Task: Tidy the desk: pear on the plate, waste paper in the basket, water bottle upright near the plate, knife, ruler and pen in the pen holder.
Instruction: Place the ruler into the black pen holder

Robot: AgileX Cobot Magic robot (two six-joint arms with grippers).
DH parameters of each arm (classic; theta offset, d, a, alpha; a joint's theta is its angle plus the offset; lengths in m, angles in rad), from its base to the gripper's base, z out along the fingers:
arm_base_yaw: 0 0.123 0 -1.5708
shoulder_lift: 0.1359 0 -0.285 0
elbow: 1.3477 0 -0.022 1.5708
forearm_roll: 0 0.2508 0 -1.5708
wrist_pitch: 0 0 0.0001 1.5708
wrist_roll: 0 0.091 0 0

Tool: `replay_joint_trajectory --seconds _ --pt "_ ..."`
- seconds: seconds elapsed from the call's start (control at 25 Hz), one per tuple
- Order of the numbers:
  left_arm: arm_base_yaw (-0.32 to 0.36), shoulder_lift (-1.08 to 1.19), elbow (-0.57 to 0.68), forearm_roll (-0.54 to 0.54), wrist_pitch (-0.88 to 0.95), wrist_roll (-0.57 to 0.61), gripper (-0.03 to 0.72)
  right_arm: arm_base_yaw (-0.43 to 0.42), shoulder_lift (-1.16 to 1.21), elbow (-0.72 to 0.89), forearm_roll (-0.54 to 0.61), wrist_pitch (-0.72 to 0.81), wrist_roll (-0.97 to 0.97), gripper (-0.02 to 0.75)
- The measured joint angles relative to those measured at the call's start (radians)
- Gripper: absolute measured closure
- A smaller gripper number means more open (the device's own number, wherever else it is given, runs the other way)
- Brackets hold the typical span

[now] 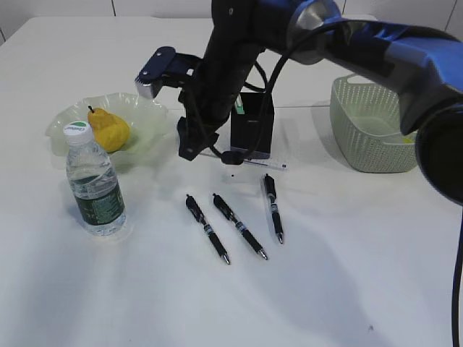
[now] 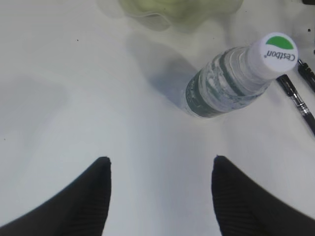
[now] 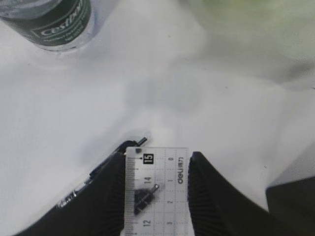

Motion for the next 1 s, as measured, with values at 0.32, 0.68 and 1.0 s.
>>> replay_joint_trajectory --seconds 0.32,0.68,1.0 --pt "0.0 0.0 0.0 0.0 0.0 0.0 0.232 -0.092 -0.085 0.0 0.002 0.032 0.02 0.453" --pt "0.0 0.0 0.0 0.0 0.0 0.0 0.232 -0.231 -0.157 0.0 0.128 0.013 0.022 0.453" --pt "0.0 0.0 0.0 0.0 0.006 0.0 0.232 -0.319 -0.157 0.0 0.337 -0.142 -0.029 0.453"
